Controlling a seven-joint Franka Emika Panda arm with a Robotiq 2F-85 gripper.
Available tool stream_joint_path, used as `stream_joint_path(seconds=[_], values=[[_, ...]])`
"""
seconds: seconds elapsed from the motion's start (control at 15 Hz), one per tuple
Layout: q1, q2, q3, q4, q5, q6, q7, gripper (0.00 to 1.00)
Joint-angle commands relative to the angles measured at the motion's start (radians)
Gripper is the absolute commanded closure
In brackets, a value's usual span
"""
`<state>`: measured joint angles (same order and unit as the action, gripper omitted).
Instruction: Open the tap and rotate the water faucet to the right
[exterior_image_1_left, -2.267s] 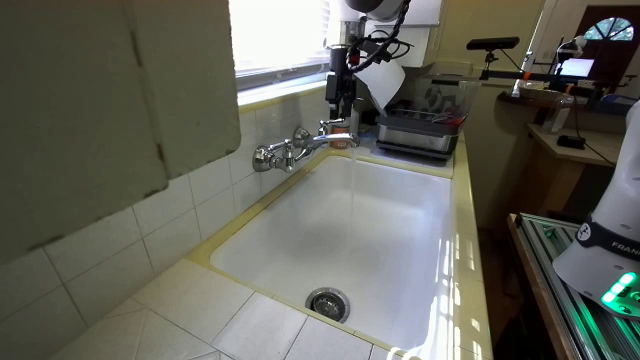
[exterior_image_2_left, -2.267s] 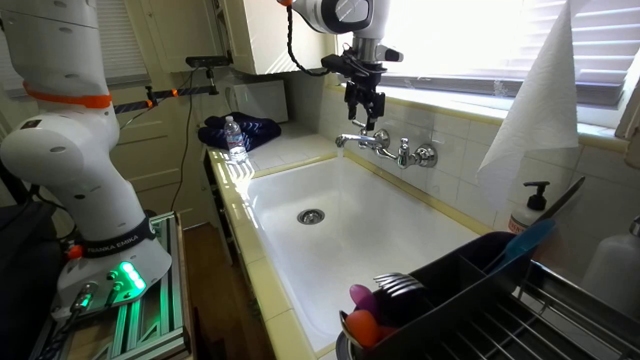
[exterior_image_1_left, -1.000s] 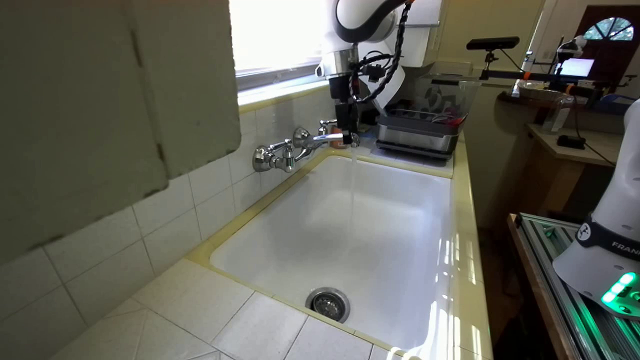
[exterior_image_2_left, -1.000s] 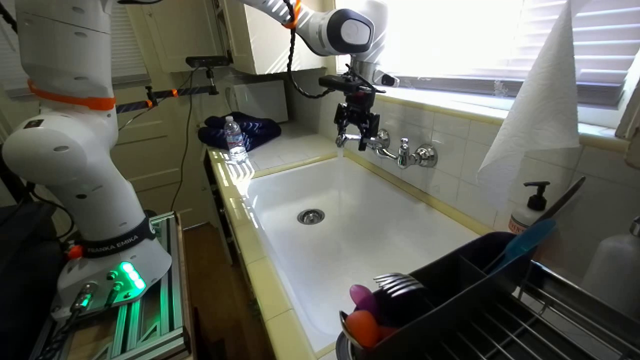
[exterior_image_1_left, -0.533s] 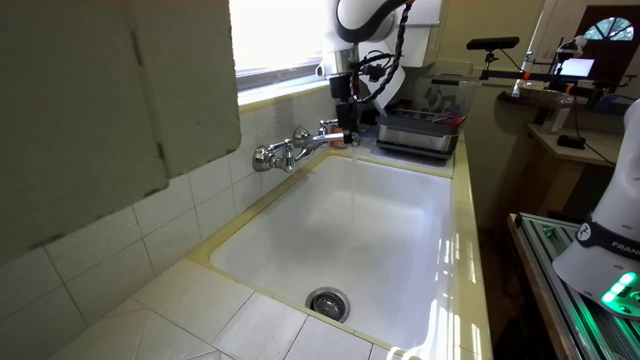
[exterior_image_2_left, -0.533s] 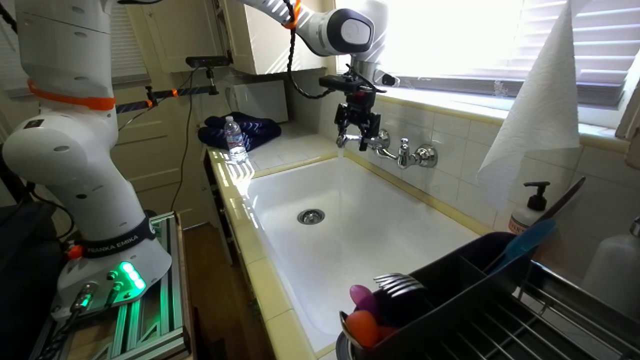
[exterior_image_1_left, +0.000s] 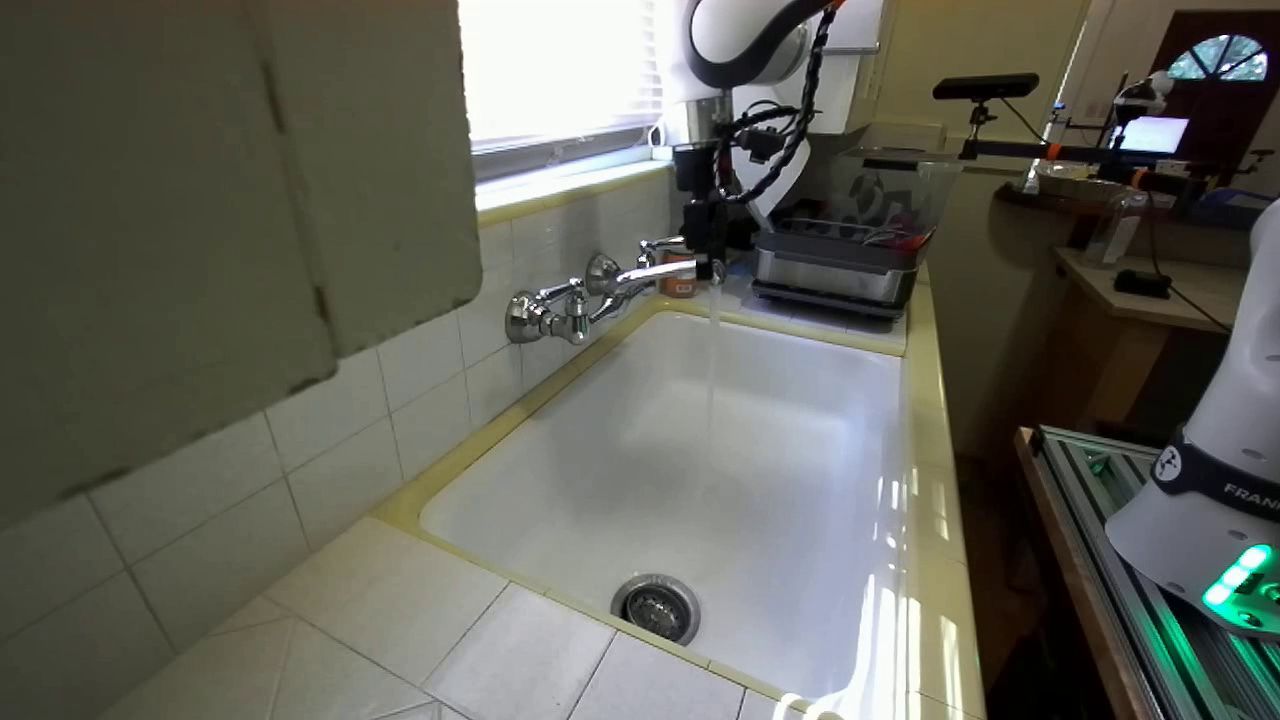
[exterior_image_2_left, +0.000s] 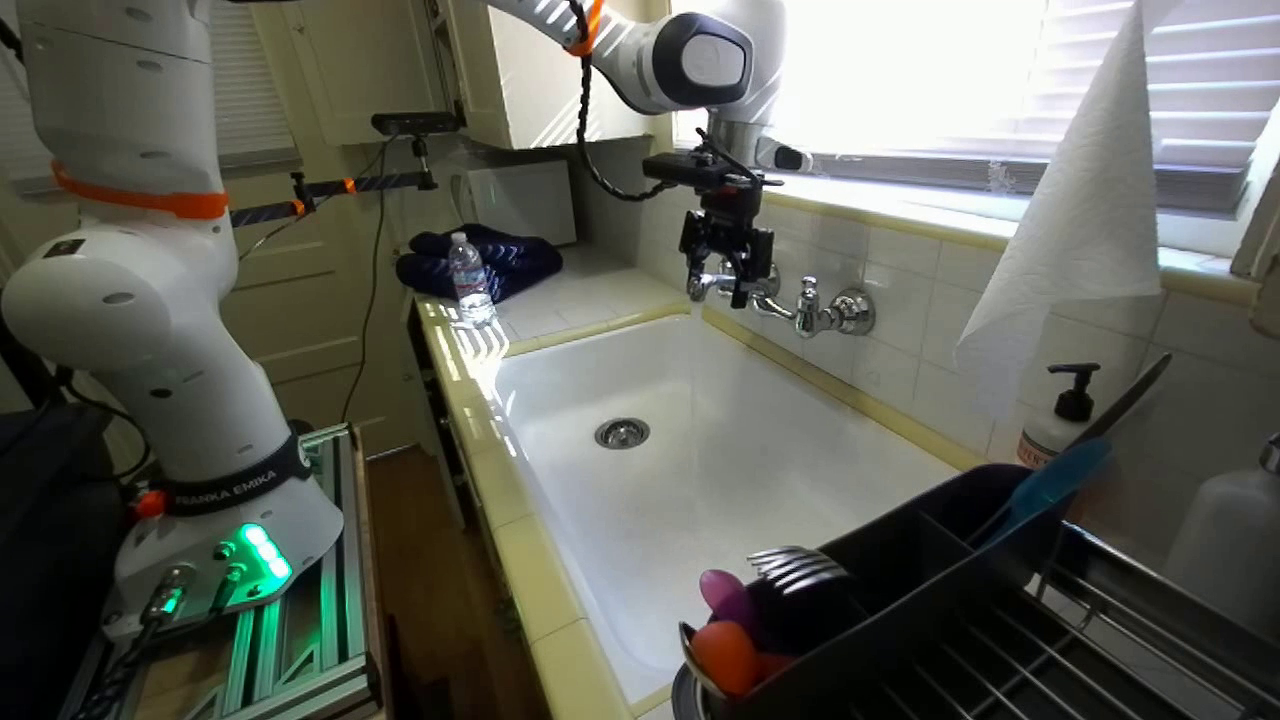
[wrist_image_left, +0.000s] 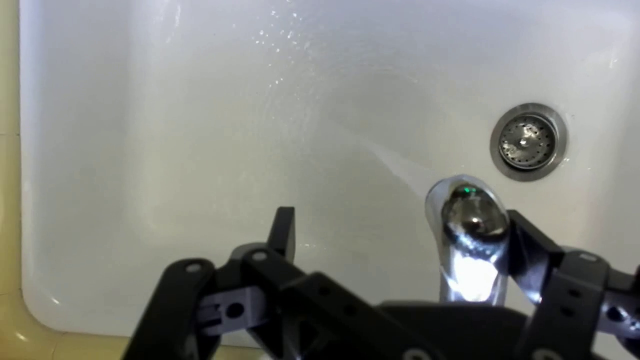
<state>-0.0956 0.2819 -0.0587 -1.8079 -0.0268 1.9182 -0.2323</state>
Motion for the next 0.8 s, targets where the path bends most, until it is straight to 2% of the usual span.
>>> stream_joint_path(seconds=[0.0, 0.73], values=[[-0.024, -0.029, -0.022, -0.053, -0.048, 0.085, -0.042, 0.0], [-0.062, -0.042, -0.039, -0.081, -0.042, 0.178, -0.145, 0.0]])
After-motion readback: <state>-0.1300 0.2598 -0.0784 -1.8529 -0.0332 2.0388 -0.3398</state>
